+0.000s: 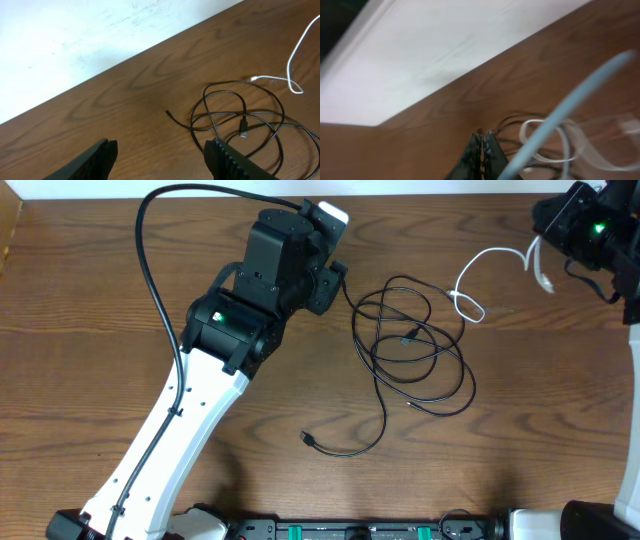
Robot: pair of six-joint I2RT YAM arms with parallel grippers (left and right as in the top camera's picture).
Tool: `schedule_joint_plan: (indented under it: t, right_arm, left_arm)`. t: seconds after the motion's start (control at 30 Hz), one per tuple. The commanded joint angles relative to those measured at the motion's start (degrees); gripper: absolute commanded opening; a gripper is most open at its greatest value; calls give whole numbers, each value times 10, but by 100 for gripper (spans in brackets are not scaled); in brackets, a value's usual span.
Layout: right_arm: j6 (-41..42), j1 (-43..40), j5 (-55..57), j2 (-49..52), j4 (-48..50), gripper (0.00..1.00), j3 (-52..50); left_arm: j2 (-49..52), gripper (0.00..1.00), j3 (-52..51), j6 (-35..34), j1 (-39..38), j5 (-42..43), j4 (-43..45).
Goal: Untangle cables
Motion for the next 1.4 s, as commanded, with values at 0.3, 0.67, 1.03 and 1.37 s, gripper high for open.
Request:
schedule_joint_plan:
  t: [0.3,0.67,1.03,1.37]
  right_arm:
    - [-179,3,210,-5,-115,1,58]
    - [-235,4,392,-12,-122,1,64]
    - [-233,-24,621,-16,-128,1,96]
    - [-165,-227,516,-15,-166,1,96]
  left_arm:
    - [-12,61,2,-5,2,1,1]
    - [-12,61,2,-5,2,1,1]
    - [-12,61,2,2,2,1,3]
    - [-12,61,2,2,2,1,3]
